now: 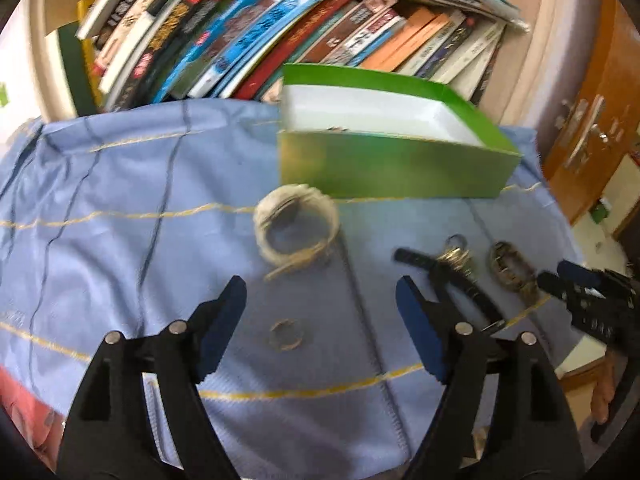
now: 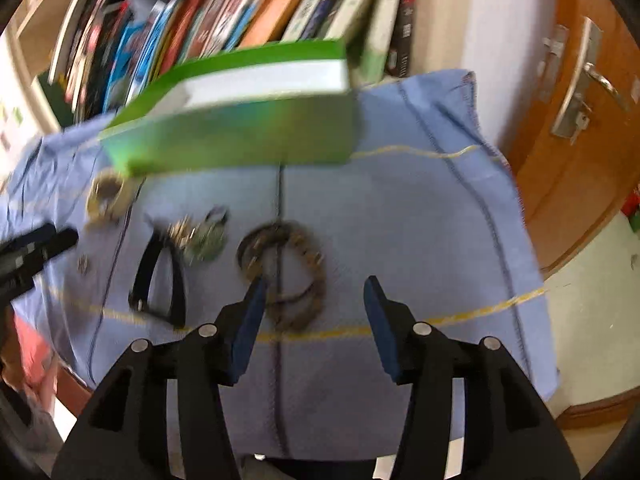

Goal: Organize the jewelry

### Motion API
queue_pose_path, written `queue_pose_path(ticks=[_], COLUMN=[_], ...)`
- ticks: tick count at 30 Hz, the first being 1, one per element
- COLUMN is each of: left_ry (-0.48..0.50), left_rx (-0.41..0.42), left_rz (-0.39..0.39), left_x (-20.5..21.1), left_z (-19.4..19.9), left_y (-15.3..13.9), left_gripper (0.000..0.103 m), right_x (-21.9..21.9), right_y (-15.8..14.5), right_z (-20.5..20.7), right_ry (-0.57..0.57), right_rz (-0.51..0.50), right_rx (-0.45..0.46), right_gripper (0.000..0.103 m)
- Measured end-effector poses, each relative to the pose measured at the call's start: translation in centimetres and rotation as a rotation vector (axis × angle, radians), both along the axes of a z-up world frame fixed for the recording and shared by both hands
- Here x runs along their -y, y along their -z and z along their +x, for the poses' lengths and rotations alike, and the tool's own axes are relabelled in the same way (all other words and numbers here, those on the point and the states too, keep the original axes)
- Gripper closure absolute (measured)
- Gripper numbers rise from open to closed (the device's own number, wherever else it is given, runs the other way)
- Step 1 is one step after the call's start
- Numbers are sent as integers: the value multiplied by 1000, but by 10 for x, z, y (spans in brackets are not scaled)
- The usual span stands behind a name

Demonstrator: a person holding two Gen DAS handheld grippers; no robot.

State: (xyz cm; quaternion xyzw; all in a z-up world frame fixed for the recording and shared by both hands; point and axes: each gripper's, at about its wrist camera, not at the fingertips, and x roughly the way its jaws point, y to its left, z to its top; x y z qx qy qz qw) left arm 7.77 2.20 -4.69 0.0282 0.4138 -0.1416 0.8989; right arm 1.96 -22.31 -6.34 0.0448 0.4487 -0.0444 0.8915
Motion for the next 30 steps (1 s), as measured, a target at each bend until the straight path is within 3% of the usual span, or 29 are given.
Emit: queue_pose_path(ticks=[4, 5, 7, 8, 10, 19, 21, 23, 30], left_ry=[-2, 0, 0, 1, 11, 193, 227, 266, 347], left_rx=[-18, -32, -56, -63, -67, -12, -7, -22, -72], left_rz=[34, 32, 23, 21, 16, -2, 14, 10, 77], left_x=[-6, -7, -9, -8, -4, 69, 91, 113, 157], left_z=[-6, -6, -5, -4, -5, -4, -3, -1, 1], left_y=[9, 12, 16, 18, 18, 1, 0, 1, 21], left_gripper=[26, 26, 26, 26, 26, 26, 37, 56, 59], right_x=[-19, -24, -29, -32, -31, -18, -10, -2, 12], right_y=[11, 13, 15, 14, 13, 5, 5, 8, 13], right_z=[0, 2, 1, 2, 5, -9, -14, -18, -24], right_ry=[-45, -56, -69, -80, -97, -41, -20, 0, 26], right_rz=[-44, -51, -84, -81, -30, -28, -27, -20, 13], right_rx=[-14, -17, -8, -8, -12, 21, 17, 8, 4], right_gripper=[54, 61, 89, 92, 92, 91, 91, 91, 91])
